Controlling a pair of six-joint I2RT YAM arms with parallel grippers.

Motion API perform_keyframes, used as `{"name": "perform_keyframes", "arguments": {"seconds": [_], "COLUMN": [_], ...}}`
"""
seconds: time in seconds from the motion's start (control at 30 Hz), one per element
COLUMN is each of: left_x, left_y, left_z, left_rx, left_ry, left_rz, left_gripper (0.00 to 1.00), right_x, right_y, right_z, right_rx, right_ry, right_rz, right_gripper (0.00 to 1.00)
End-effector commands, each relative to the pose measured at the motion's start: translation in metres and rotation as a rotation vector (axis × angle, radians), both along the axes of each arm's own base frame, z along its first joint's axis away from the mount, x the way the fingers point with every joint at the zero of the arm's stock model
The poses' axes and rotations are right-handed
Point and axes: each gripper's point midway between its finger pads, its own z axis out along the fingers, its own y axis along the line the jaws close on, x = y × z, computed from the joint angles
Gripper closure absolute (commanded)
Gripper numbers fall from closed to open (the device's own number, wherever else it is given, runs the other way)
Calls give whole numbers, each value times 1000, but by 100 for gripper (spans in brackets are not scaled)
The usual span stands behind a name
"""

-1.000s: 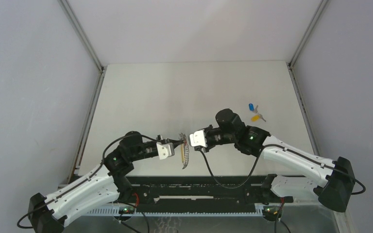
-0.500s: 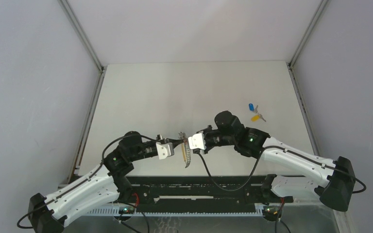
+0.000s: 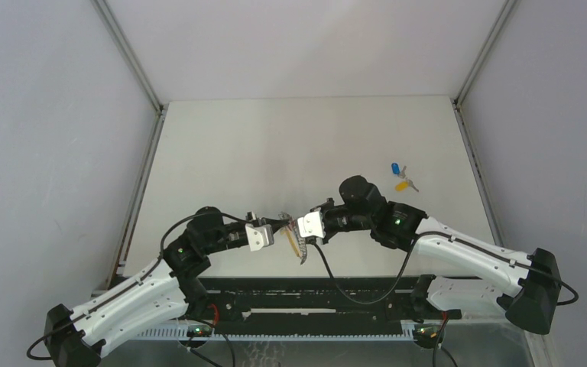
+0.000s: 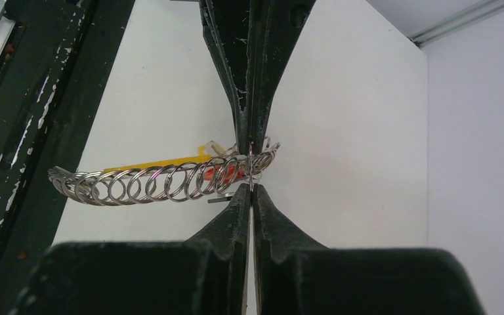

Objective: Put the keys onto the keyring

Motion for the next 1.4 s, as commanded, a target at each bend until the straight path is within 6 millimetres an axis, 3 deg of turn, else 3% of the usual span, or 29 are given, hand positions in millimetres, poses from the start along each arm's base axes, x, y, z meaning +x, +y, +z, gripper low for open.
{"name": "perform_keyframes", "arguments": {"seconds": [0.0,1.13,1.37], "left_x": [1,0,0], "left_y": [-4,-3,-3], "left_z": [38,39,39], "left_rx": [-94,-105,-107], "left_ry": [-80,-82,-85], "left_rz": [-6,-5,-6], "left_gripper": [100,100,100], "right_x": [-4,-9,-2], "right_y": [3,5,3], "right_z": [11,16,15], "right_rx": [36,59,49], "right_ry": [-31,-17,-27], "right_rz": [30,45,5], "right_gripper": [100,100,100]}}
